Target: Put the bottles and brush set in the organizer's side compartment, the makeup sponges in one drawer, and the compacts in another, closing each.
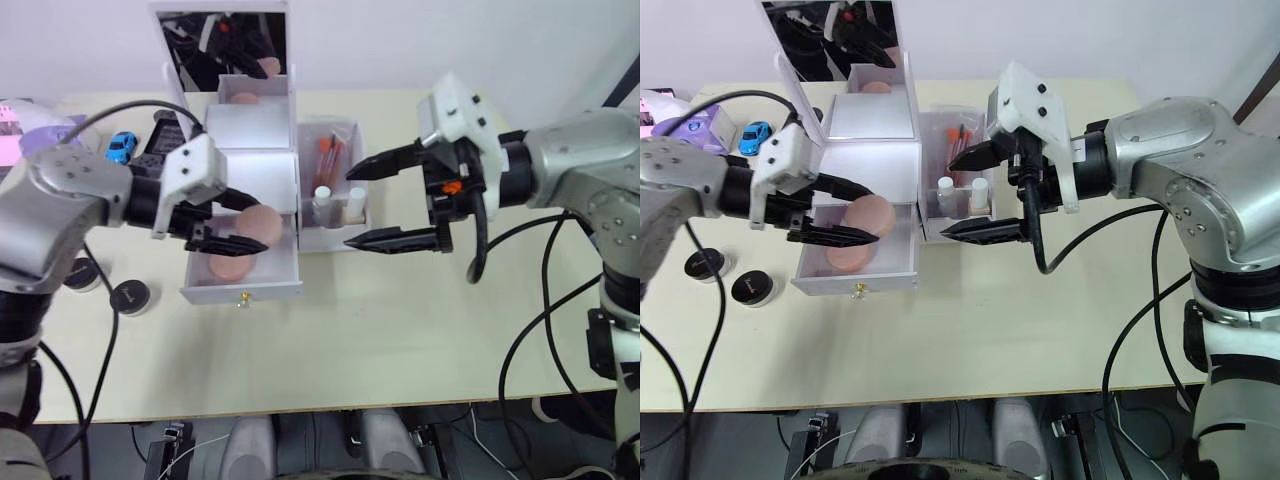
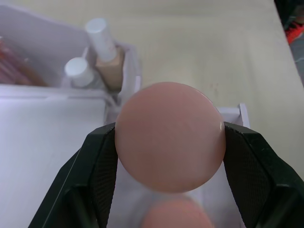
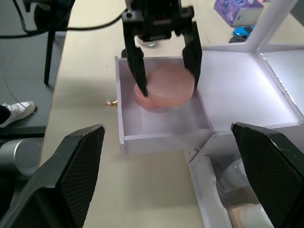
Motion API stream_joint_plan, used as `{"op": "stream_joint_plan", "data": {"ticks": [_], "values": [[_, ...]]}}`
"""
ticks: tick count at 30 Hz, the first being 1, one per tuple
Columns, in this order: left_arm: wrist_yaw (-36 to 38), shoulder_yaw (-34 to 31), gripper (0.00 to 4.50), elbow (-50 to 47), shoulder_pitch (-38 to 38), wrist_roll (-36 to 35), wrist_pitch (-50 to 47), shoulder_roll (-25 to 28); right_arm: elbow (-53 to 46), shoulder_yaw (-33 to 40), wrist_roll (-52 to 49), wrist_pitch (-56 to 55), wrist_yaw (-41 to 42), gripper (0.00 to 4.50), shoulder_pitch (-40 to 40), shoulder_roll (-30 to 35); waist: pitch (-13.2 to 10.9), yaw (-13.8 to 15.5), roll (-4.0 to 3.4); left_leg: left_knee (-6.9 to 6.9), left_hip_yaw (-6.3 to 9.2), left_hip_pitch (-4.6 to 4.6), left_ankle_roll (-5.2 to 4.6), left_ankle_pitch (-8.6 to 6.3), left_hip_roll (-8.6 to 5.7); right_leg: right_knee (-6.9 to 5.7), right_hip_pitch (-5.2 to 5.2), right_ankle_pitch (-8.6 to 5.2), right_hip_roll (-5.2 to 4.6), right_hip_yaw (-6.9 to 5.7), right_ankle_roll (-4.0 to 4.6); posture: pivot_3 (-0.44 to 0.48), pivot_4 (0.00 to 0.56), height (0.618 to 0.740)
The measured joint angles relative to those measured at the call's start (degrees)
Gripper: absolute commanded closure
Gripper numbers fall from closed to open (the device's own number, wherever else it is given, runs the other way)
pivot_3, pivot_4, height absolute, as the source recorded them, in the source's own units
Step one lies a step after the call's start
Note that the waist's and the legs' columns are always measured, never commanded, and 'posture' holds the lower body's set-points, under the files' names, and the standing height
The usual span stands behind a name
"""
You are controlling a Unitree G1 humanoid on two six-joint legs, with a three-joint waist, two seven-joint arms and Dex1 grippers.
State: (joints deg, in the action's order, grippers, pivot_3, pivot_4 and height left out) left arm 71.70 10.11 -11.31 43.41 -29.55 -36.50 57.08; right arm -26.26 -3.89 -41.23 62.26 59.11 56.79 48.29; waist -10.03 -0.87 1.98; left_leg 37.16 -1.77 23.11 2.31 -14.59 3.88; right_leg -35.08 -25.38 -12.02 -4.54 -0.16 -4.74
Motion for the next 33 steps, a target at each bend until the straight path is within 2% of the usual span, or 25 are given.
{"op": "stream_joint_plan", "data": {"ticks": [8, 15, 33], "values": [[2.66, 2.66, 1.84, 1.90, -0.04, 4.80, 2.04, -2.62, -2.01, 1.87, -2.00, 1.79, -3.94, 0.00, -1.19, 0.44, 0.00, 0.17, 0.00, 0.01, 0.12, -0.01, -0.02, 0.00, 0.00, -0.10, 0.01, -0.07, 0.06, -0.01, -0.09, 0.000, 0.150, 0.729], [4.28, 3.85, 1.84, 1.89, -0.70, 7.89, 2.44, -2.79, -2.76, 2.46, -3.27, 2.47, -5.85, 0.00, -1.32, 0.98, 0.00, 0.19, 0.00, 0.01, 0.14, -0.02, -0.02, 0.00, 0.00, -0.11, 0.02, -0.07, 0.06, -0.01, -0.09, 0.000, 0.150, 0.729], [5.45, 6.92, 1.84, 3.41, -0.95, 12.99, 3.27, -6.00, -2.70, 2.46, -5.09, 2.46, -7.06, 0.00, -1.51, 2.06, 0.00, 0.21, 0.00, 0.03, 0.15, -0.01, -0.03, 0.00, 0.00, -0.12, 0.03, -0.06, 0.06, -0.01, -0.10, 0.000, 0.150, 0.729]]}}
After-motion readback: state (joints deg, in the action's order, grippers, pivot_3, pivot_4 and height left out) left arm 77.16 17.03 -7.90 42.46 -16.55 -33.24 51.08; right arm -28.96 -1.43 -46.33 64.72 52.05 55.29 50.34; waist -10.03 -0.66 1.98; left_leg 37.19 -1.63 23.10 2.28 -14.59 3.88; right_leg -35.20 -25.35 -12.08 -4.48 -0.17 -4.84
